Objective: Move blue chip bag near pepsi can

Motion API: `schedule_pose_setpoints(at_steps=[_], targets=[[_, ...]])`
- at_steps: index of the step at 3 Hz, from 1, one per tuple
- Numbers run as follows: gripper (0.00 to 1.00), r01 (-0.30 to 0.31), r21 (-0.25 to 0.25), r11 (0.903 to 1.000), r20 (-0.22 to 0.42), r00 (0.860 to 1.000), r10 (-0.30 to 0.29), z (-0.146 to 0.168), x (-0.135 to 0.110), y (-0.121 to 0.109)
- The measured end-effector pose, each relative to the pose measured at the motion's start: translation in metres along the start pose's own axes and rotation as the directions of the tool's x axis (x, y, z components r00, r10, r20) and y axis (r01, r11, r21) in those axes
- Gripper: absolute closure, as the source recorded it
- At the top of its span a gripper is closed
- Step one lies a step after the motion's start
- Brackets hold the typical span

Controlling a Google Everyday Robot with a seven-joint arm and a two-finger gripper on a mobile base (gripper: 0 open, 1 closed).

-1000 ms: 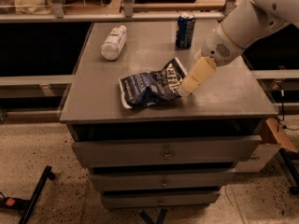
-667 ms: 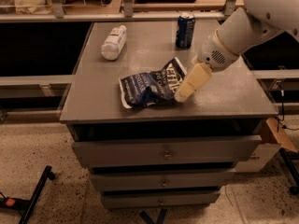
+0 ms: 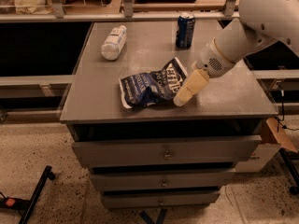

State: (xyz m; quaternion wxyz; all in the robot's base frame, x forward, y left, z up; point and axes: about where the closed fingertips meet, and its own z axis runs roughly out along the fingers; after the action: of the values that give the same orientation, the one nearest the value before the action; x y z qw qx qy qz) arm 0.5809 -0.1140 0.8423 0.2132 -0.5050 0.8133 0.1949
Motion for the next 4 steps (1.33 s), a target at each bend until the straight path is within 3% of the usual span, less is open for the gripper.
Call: schedule_pose_setpoints(at_steps=[1, 2, 4], targets=[[0.0, -0.025, -0.02, 0.9995, -0.003, 1.0, 0.025, 0.0076, 0.003, -0.0027], [0.16, -0.067, -0.039, 0.997, -0.01, 0.998, 0.066, 0.0091, 0.0027, -0.0029], [0.63, -0.099, -0.067, 0.9928, -0.014, 0.995, 0.099, 0.0049, -0.0029, -0.0005]])
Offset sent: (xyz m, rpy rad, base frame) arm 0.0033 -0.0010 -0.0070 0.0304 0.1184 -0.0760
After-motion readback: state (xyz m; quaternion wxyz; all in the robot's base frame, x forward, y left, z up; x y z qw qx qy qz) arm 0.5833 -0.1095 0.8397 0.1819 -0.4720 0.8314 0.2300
